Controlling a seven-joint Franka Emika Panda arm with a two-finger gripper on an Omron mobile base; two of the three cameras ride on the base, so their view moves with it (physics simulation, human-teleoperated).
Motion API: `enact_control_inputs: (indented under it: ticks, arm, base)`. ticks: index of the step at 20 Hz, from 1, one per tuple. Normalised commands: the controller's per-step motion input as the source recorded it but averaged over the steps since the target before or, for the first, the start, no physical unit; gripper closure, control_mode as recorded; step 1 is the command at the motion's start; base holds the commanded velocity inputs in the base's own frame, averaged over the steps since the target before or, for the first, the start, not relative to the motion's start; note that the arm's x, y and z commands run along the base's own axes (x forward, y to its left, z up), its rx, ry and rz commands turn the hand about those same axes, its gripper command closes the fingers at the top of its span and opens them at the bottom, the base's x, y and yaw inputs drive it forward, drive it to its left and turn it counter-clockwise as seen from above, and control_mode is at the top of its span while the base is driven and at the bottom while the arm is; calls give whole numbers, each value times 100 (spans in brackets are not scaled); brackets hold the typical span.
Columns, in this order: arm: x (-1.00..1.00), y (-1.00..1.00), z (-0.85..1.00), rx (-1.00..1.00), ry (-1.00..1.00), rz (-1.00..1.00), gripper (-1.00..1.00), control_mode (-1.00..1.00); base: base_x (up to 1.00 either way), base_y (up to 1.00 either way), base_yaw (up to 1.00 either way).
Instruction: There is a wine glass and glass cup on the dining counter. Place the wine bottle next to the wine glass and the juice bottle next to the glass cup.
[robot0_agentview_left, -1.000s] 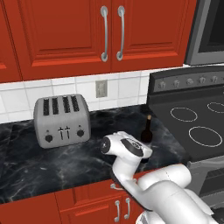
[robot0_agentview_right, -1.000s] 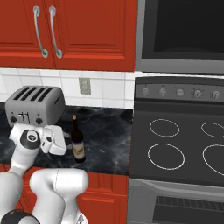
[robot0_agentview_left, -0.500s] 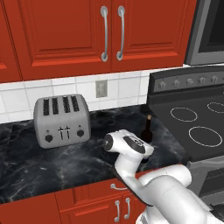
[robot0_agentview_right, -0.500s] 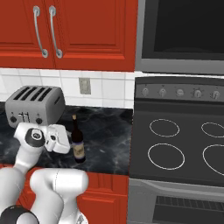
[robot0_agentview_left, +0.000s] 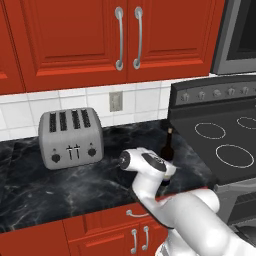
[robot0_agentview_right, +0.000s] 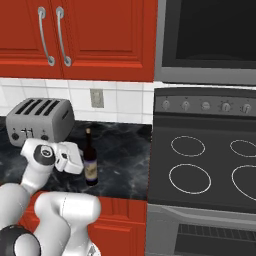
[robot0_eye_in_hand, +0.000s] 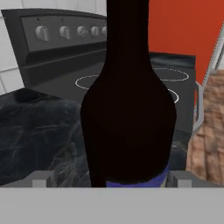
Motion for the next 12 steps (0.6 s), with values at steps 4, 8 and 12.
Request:
enact_control_inputs:
  ticks: [4,8,12]
  arm:
    - [10,-13,-8,0,1,0,-100,-100]
    - [3,-13,-7,0,0,0,-100,-100]
    - [-4,-14,-2,0,0,0,100,-100]
  base:
    - [0,0,0]
    - [0,0,0]
    - [0,0,0]
